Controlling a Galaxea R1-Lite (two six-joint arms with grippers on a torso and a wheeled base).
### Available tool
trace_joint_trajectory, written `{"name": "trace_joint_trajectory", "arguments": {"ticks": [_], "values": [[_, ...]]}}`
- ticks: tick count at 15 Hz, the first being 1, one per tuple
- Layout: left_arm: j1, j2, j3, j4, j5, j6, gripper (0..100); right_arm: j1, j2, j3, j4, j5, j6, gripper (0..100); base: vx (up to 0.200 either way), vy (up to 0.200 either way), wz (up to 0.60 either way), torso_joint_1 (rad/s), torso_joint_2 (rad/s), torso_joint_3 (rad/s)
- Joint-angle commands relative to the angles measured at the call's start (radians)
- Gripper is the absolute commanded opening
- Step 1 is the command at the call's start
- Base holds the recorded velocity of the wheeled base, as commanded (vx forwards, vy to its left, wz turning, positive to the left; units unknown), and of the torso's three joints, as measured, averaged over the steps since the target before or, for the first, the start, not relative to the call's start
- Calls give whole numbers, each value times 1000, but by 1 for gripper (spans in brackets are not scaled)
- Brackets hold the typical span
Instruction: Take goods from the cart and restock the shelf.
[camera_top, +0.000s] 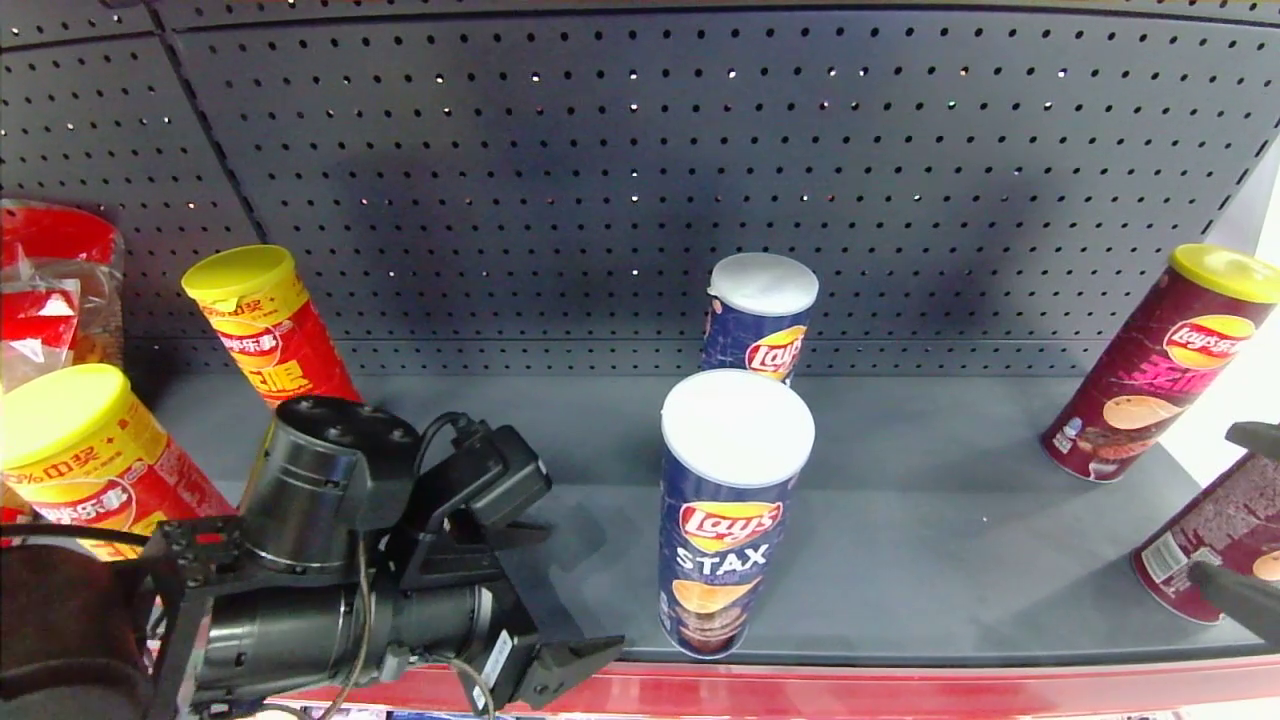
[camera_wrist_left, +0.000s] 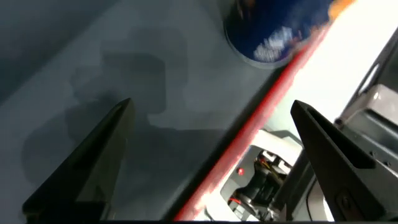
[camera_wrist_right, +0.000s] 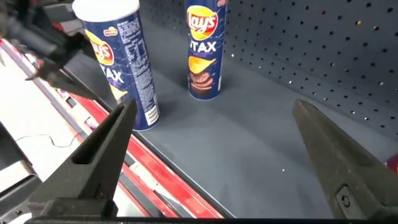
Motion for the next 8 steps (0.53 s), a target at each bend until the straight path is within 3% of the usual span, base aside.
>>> {"name": "trace_joint_trajectory", "arguments": {"ticks": [1, 8], "values": [[-5, 53, -37, 0, 1, 0, 100, 0, -20, 2, -1, 0, 0, 100, 0, 0, 0, 0, 0, 0], [-18, 131, -114, -1, 1, 2, 100, -7, -29, -4, -1, -11, 1, 100, 0, 0, 0, 0, 0, 0]]}}
